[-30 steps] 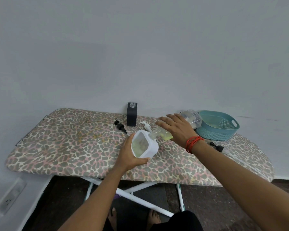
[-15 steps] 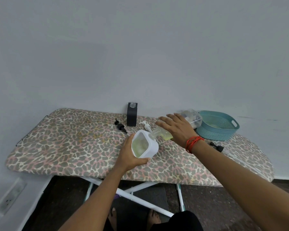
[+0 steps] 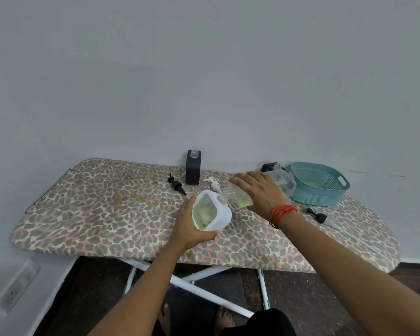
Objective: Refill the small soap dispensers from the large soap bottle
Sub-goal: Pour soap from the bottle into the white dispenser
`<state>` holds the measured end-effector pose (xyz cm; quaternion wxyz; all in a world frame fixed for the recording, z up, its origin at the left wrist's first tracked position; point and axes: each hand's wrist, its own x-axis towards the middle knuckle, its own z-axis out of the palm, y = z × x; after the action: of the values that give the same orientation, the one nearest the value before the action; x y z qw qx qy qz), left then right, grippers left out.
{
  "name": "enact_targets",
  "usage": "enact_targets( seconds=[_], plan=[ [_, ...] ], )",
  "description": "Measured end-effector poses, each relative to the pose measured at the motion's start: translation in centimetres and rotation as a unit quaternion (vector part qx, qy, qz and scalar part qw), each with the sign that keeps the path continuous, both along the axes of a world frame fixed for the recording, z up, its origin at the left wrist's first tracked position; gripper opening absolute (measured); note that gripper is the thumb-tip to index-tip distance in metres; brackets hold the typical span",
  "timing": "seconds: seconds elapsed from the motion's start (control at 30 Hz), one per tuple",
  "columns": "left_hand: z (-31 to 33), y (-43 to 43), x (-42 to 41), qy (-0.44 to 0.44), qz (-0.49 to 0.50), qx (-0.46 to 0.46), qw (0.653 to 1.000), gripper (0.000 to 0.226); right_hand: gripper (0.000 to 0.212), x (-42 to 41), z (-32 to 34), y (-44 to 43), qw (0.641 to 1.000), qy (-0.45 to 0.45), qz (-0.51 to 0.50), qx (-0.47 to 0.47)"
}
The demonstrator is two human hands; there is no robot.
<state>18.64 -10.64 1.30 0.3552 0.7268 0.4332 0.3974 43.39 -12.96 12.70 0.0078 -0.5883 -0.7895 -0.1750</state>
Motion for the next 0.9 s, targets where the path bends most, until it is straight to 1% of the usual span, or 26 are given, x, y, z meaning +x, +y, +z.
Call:
enact_targets(
  seconds=[0.17,0.23,0.3,0.37,0.43,0.5,0.57,0.63,0.7,0.77,0.9],
  plan=[
    [0.0,0.0,0.1,-0.001,0.0,-0.004,1.0,0.111,0.092,-0.1,-1.4,-0.3,0.995,0.096,-0.022,0.009],
    [-0.1,0.0,0.1,-0.002,-0.001,-0.006,1.0,0.111,0.091,-0.1,-2.0,-0.4,0.985,0.17,-0.034,0.008],
    [-0.1,0.1,0.0,-0.004,-0.002,-0.006,1.0,0.111,0.09,0.1,-2.4,-0.5,0.962,0.266,-0.054,0.001],
    [-0.2,0.1,0.0,-0.003,-0.003,-0.006,1.0,0.11,0.088,0.6,-2.7,-0.7,0.922,0.38,-0.072,0.002],
    [-0.2,0.1,0.0,0.0,-0.004,-0.002,1.0,0.109,0.086,1.3,-2.9,-1.0,0.862,0.499,-0.084,0.024],
    [-0.3,0.2,0.1,0.002,-0.003,0.0,1.0,0.109,0.085,2.2,-3.1,-1.4,0.805,0.583,-0.094,0.054],
    [-0.4,0.3,0.1,0.001,-0.001,0.002,1.0,0.109,0.083,3.1,-3.5,-1.9,0.752,0.647,-0.103,0.072],
    [-0.5,0.3,0.1,-0.003,0.001,0.003,1.0,0.108,0.083,3.8,-4.0,-2.4,0.714,0.687,-0.109,0.077],
    [-0.6,0.2,0.1,-0.006,0.006,0.0,1.0,0.106,0.085,4.0,-4.5,-3.0,0.695,0.704,-0.111,0.088],
    [-0.6,0.1,0.2,-0.007,0.012,-0.008,1.0,0.11,0.085,3.6,-5.1,-3.5,0.691,0.707,-0.11,0.103],
    [-0.7,-0.1,0.3,-0.001,0.026,-0.024,0.999,0.122,0.086,3.0,-6.1,-4.3,0.698,0.699,-0.107,0.115]
  ],
)
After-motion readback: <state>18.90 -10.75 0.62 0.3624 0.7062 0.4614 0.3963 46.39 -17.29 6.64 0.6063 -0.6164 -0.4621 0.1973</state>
